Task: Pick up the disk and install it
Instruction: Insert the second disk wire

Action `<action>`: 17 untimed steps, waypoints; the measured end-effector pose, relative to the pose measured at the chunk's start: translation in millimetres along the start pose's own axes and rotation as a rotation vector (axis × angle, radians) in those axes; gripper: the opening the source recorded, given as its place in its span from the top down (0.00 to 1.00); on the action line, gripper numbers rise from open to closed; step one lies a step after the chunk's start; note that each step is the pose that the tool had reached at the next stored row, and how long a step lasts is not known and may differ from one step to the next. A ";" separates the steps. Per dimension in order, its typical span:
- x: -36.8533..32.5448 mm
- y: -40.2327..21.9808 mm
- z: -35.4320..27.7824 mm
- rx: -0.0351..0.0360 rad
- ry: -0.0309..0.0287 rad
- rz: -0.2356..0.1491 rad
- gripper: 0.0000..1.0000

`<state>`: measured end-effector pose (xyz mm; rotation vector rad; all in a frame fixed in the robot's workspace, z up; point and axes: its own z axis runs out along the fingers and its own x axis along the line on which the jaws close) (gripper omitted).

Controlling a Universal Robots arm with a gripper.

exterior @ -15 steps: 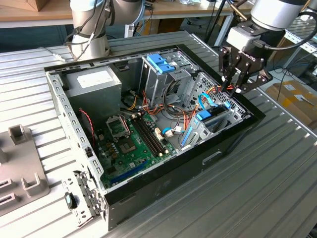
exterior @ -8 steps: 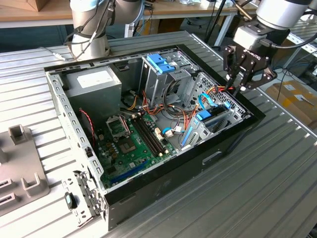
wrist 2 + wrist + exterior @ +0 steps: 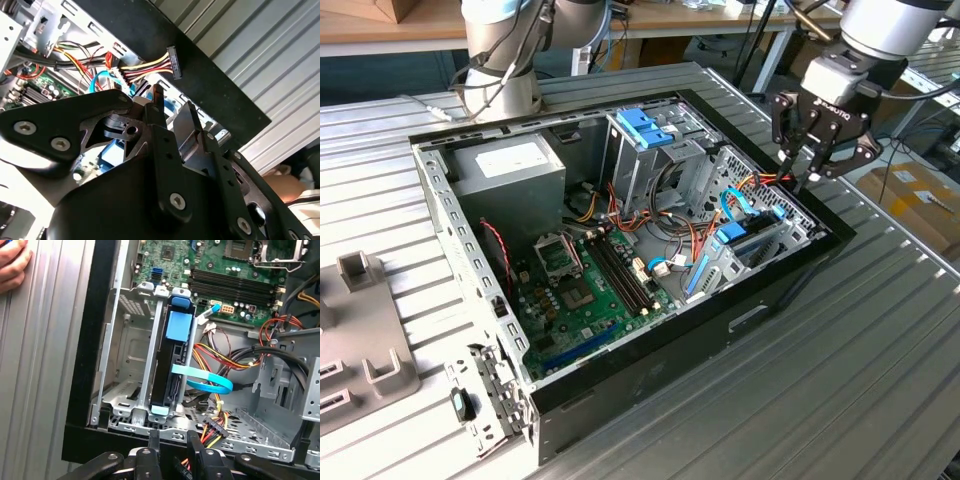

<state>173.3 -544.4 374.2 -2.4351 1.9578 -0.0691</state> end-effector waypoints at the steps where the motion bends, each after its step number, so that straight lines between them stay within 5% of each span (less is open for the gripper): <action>1: 0.1 -0.4 0.2 0.0003 -0.0006 -0.014 0.64; 11: 0.9 -4.1 1.2 0.0044 -0.0073 -0.183 0.64; 17: 2.1 -11.3 2.2 0.0057 -0.0094 -0.235 0.64</action>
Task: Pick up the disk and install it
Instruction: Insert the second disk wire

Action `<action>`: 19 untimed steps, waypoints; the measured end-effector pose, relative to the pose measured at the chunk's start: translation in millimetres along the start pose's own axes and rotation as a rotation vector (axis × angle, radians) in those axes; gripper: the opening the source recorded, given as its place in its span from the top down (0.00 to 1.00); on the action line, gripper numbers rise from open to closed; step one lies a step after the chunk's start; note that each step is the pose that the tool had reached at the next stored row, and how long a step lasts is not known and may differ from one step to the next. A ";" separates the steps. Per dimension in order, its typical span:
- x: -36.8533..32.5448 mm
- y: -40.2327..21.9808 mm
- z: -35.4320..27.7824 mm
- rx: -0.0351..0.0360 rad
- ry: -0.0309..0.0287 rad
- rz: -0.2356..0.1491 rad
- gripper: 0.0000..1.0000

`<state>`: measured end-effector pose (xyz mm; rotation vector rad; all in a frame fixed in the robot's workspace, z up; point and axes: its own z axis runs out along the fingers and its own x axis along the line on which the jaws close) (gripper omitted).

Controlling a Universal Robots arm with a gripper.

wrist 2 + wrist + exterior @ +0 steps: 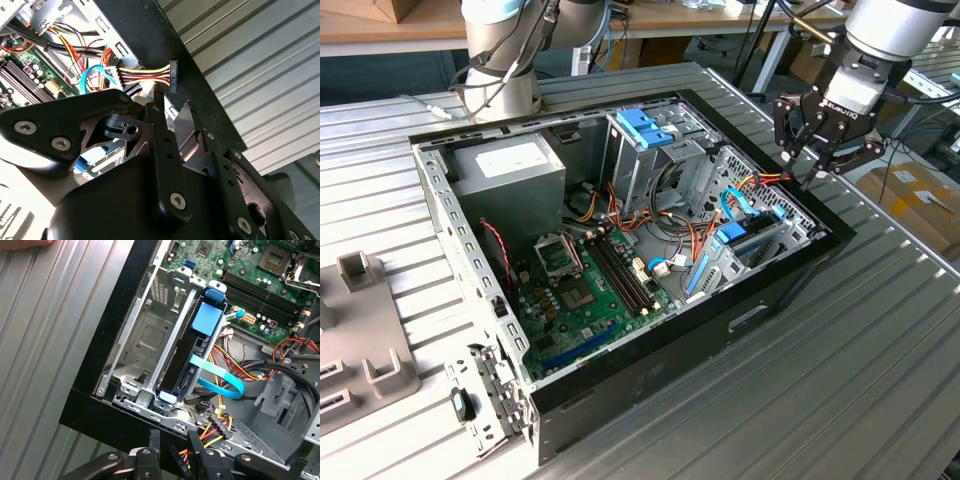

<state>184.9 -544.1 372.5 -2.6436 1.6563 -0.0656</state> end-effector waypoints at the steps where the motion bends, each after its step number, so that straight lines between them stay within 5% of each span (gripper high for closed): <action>1: 0.2 -0.6 0.2 0.0003 -0.0004 -0.009 0.64; 10: 2.1 -4.9 2.8 0.0037 -0.0061 -0.156 0.64; 19: 2.0 -5.0 2.7 0.0045 -0.0074 -0.189 0.64</action>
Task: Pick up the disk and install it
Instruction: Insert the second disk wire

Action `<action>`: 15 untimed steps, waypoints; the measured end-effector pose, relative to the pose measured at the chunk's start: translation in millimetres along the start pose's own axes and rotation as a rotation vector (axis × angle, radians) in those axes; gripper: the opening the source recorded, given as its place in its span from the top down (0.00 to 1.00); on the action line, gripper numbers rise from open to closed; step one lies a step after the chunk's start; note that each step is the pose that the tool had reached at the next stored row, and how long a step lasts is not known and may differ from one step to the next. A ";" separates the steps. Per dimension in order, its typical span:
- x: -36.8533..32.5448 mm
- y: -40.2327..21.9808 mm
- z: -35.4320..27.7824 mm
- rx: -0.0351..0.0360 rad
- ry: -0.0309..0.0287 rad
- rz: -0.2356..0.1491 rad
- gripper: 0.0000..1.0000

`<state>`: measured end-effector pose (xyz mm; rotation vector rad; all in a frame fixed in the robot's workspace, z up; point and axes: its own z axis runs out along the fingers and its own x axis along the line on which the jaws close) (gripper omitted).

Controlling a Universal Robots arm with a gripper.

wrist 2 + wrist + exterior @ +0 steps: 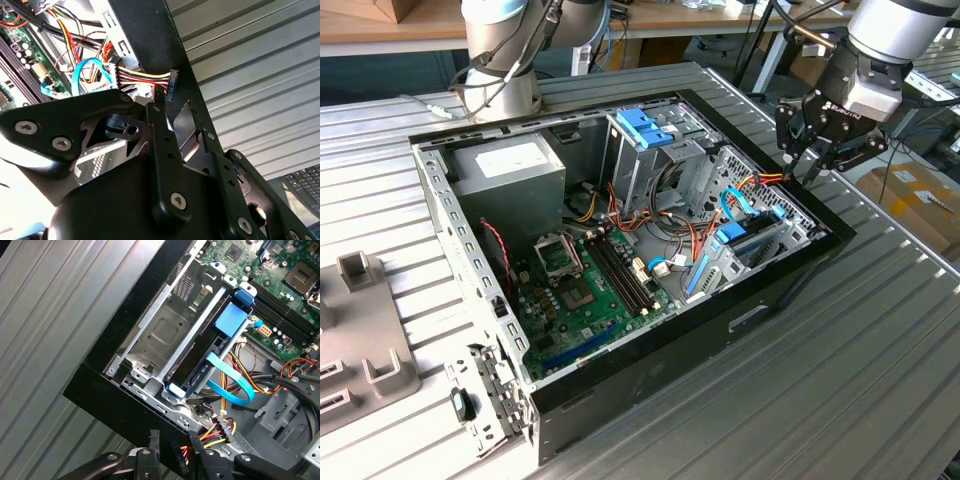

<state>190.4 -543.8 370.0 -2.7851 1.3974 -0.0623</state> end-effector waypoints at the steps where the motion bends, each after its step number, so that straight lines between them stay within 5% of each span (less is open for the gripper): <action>1: 0.0 0.0 0.1 0.0005 -0.0008 -0.018 0.64; 5: 0.0 0.0 0.1 0.0019 -0.0032 -0.075 0.64; 15: -1.5 -4.2 0.7 0.0027 -0.0044 -0.106 0.64</action>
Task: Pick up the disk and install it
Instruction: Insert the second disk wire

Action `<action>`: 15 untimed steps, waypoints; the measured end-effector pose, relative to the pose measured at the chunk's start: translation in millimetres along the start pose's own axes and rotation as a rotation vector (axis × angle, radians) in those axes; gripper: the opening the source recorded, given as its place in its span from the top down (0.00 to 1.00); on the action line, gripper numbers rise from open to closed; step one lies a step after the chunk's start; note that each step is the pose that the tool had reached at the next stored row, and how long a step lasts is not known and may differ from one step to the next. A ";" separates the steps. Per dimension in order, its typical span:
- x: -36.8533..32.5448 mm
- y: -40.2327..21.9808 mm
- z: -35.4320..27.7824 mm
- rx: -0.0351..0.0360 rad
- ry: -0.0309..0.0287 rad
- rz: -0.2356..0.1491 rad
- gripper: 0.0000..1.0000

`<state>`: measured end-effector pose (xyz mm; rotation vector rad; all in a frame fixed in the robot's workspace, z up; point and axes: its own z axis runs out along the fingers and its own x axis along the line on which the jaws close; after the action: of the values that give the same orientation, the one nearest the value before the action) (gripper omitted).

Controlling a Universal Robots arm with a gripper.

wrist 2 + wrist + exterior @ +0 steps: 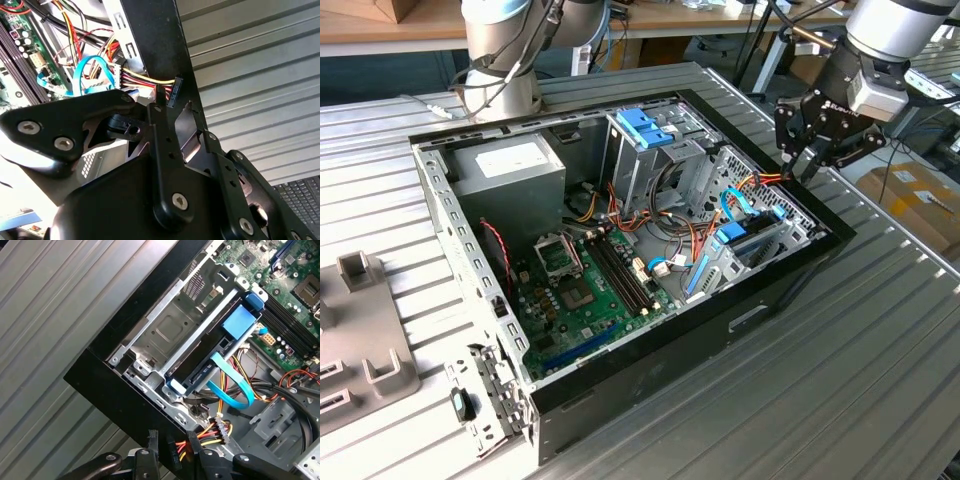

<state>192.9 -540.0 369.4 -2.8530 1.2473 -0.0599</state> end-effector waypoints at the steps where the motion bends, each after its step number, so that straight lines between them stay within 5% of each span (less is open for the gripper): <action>1: 0.3 -0.4 0.1 0.0002 -0.0004 -0.009 0.64; 15: 0.4 -0.5 0.2 0.0004 -0.0007 -0.018 0.64</action>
<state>193.6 -540.0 369.3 -2.8639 1.2213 -0.0596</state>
